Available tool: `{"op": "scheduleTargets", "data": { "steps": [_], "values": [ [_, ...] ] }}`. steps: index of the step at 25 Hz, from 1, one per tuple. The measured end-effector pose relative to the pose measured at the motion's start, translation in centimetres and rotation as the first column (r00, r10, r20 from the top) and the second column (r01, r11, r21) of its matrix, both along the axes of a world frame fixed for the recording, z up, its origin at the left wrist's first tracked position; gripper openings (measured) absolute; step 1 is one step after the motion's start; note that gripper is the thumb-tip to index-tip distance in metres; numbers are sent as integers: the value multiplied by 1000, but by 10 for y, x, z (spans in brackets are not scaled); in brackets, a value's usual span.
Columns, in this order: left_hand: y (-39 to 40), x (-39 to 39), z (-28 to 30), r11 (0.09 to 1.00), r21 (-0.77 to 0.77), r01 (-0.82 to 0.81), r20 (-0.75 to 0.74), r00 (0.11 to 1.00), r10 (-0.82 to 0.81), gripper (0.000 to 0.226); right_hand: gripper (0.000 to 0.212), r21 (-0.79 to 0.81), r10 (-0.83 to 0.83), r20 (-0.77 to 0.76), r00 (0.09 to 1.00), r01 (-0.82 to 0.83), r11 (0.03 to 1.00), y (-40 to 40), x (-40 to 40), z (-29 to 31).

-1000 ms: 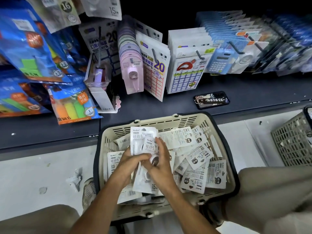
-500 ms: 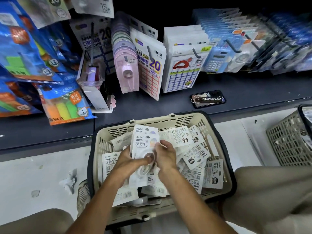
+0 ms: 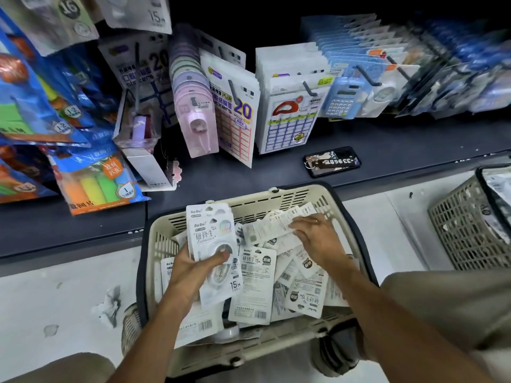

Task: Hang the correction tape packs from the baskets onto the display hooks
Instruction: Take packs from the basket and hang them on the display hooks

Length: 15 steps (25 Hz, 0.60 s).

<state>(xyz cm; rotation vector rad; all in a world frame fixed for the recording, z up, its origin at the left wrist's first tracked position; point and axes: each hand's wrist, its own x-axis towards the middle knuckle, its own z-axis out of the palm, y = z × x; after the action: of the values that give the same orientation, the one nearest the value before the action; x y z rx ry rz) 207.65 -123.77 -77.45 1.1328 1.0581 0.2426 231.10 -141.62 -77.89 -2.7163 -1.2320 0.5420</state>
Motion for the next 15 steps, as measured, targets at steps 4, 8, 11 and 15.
{"op": "scheduleTargets", "data": {
  "steps": [4, 8, 11, 15],
  "values": [
    [5, -4, 3, 995, 98, 30, -29, 999, -27, 63, 27, 184, 199, 16, 980, -199, 963, 34, 11, 65],
    [7, -6, 4, 988, 53, 142, -45, 989, -140, 73, 18, -8, 352, -460, 815, -400, 917, 80, -16, 106],
    [1, -7, 2, 947, -154, 280, 13, 959, -282, 59, 14, 80, 440, -367, 820, -443, 893, 84, -53, 85],
    [1, -9, 5, 839, -341, 424, 19, 895, -445, 76, 22, 412, 319, -412, 854, -138, 901, 85, -81, 53]
  ]
}}
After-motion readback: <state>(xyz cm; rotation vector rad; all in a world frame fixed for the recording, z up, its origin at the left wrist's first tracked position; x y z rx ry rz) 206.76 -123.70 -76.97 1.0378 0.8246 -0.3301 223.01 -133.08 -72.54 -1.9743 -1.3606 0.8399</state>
